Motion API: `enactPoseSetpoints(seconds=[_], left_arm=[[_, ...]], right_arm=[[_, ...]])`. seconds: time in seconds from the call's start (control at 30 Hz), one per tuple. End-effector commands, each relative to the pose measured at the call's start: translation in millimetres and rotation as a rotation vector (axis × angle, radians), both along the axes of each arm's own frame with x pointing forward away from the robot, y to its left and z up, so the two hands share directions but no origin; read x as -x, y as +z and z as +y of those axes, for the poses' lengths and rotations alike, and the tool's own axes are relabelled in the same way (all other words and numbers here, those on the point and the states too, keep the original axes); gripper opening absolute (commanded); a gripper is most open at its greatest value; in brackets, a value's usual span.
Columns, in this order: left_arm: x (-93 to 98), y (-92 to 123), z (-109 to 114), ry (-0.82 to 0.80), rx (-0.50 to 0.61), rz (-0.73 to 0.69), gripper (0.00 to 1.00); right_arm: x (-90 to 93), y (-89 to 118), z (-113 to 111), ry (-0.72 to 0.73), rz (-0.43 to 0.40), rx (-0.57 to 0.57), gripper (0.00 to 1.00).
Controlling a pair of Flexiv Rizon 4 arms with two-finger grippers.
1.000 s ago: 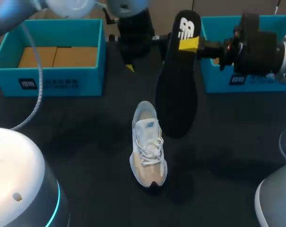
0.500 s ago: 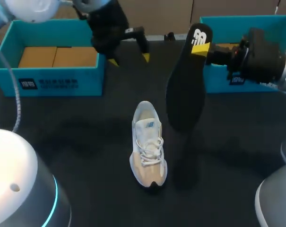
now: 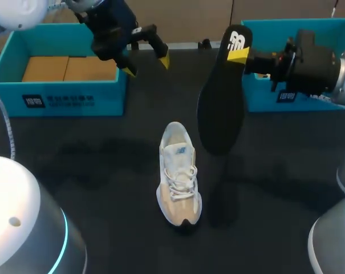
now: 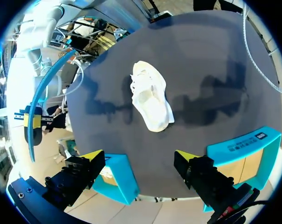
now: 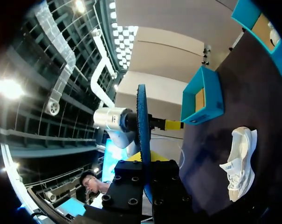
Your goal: Take the shoe out of the shoebox, open the shoe tongue, remove and reinsert the insole, then place the shoe into the shoebox
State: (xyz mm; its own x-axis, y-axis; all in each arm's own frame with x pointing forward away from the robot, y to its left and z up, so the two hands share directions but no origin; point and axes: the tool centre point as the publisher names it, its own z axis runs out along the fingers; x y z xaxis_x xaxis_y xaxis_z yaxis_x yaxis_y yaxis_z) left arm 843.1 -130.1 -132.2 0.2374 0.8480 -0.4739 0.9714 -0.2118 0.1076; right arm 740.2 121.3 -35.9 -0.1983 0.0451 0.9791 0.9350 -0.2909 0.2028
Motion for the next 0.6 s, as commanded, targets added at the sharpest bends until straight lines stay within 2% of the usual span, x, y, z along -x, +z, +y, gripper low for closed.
enactPoseSetpoints(seconds=[0.03, 0.53, 0.6], left_arm=[[1.2, -0.9, 0.8, 0.0, 0.002, -0.003, 1.0], [1.2, -0.9, 0.8, 0.0, 0.002, -0.003, 1.0], [2.8, 1.3, 0.7, 0.017, 0.036, -0.005, 1.0]], right_arm=[[-1.2, -0.2, 2.6, -0.002, 0.001, 0.001, 0.0], [-1.2, -0.2, 2.6, -0.002, 0.001, 0.001, 0.0], [-1.7, -1.3, 1.6, -0.001, 0.011, -0.003, 0.0]])
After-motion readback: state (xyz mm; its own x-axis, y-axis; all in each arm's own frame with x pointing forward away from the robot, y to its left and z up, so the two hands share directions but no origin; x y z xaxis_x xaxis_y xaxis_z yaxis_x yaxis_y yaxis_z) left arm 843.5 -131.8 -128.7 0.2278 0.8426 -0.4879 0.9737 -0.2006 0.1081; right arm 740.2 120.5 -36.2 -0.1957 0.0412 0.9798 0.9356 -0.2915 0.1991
